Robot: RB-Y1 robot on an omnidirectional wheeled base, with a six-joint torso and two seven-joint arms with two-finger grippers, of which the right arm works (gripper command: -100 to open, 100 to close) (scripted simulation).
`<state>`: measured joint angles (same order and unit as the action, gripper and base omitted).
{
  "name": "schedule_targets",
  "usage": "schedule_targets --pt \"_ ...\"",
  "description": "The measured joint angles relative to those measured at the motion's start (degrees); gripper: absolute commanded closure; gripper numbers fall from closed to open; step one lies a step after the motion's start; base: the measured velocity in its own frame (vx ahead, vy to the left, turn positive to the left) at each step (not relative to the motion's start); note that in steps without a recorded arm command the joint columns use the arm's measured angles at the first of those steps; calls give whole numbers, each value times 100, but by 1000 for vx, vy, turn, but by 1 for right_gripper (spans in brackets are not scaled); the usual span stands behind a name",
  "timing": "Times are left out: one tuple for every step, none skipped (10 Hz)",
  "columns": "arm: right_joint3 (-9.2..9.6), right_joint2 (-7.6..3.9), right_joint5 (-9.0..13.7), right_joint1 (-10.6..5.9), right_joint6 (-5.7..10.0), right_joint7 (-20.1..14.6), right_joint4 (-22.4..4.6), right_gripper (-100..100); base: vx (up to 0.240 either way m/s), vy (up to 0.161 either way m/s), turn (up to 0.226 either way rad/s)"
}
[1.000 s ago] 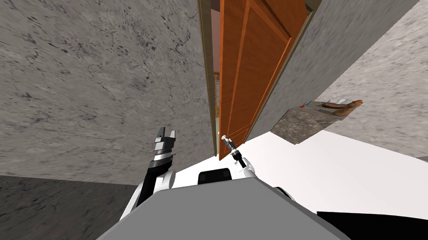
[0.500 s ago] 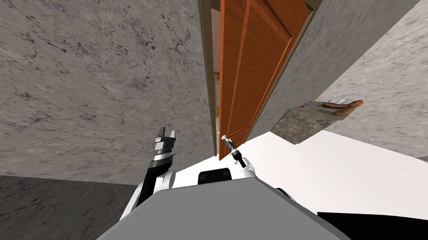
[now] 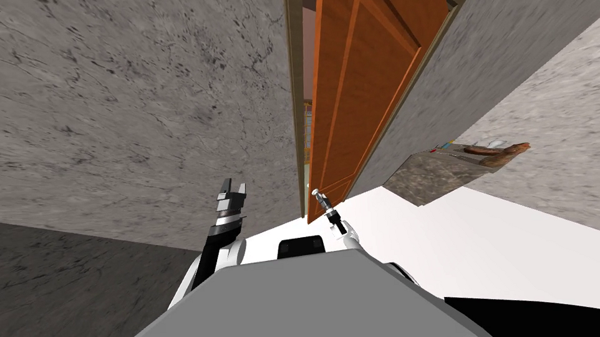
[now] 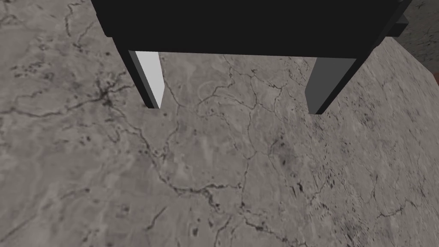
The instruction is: Pull the door open
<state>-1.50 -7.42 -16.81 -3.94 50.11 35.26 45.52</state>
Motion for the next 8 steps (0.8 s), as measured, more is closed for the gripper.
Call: schedule_targets --pt "18 -17 46 36 -7 -128 66 100 -48 -16 81" --pt "14 -31 113 -15 12 -254 -10 100 -68 -25 107" --pt "16 -50 187 -56 17 -389 -51 100 -48 -18 27" --pt "49 -73 206 18 -77 -524 115 100 -29 -12 55" --pt "42 -75 262 -35 -43 -620 10 100 -44 -20 106" --pt "35 -106 341 -115 29 -750 -136 100 -33 -23 51" --pt "64 -103 357 -7 -87 -857 91 100 -38 -21 52" --pt "63 -117 422 -97 -49 -966 -50 100 -36 -22 38"
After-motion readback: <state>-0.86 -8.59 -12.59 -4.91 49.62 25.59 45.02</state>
